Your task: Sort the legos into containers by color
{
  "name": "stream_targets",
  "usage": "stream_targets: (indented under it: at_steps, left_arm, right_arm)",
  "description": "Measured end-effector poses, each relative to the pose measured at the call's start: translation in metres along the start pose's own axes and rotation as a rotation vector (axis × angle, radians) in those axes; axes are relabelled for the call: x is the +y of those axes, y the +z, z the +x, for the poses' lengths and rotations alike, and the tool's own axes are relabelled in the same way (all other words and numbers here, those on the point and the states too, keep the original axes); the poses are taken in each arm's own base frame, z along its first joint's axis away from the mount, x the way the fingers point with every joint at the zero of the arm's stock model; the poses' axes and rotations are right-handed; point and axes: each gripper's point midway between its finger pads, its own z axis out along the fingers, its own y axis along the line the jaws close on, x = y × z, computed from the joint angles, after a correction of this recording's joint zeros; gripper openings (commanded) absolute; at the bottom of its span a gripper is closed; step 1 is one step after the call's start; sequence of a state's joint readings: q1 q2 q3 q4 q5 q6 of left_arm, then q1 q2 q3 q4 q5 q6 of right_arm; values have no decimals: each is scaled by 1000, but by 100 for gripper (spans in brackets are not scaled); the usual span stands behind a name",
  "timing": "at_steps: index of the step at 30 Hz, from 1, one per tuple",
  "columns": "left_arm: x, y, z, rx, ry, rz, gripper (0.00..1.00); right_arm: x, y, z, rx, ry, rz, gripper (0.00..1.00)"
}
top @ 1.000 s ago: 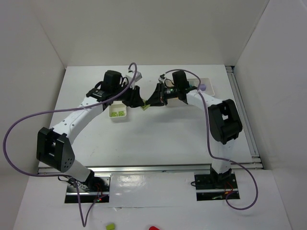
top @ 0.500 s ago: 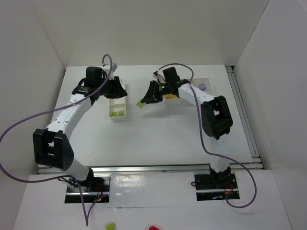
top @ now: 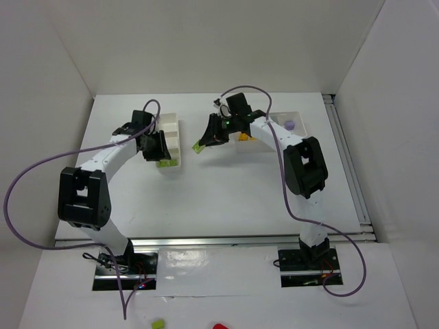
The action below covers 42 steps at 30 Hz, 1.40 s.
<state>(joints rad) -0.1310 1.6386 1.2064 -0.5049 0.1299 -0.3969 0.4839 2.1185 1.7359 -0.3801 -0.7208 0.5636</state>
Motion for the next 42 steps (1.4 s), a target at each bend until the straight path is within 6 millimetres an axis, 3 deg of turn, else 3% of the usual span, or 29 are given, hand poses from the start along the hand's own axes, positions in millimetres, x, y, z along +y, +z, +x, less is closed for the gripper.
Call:
stream_targets:
  at_steps: [1,3,4,6,11,16,20,26,27,28,29,30,32,37,39,42]
  left_arm:
    - [1,2,2,8,-2,-9,49]
    - [3,6,3,22,0,-27,66]
    - [3,7,2,24,1,-34,84]
    - [3,7,-2,20,4,-43,99]
    - [-2,-8,-25,-22,8,-62,100]
    - [-2,-35,-48,-107,-14,-80,100]
    - [19,-71,-66,-208,-78,-132,100]
    - [49,-109,-80,-319,-160,-181,100]
    - [50,-111,-81,-325,-164,-182,100]
    - [50,-113,-82,-330,-165,-181,100]
    - [50,-113,-82,-330,-165,-180,100]
    - [50,-112,-81,-328,-165,-179,100]
    - [51,-111,-79,-321,-168,-177,100]
    - [51,-109,-76,-309,-169,-172,100]
    - [50,-109,-76,-307,-169,-166,100]
    - [49,-109,-76,-304,-169,-157,100]
  right_arm:
    - [-1,0,1,1,1,4,9]
    - [-3,0,2,4,2,9,9]
    - [-3,0,2,5,1,11,9]
    - [-3,0,2,4,-1,12,9]
    - [-2,4,-3,1,-14,19,9]
    - [9,25,-19,-18,-68,8,9]
    - [24,55,-20,-8,-120,-19,9]
    - [36,96,1,42,-153,-45,18]
    - [37,102,2,45,-159,-50,22]
    - [40,110,1,44,-169,-59,33]
    - [42,118,1,44,-177,-67,62]
    - [45,124,1,44,-179,-73,72]
    - [47,133,1,41,-192,-72,80]
    - [37,126,0,11,-186,-3,86]
    - [29,110,-2,-12,-170,51,87]
    - [14,69,-23,-111,-167,175,98]
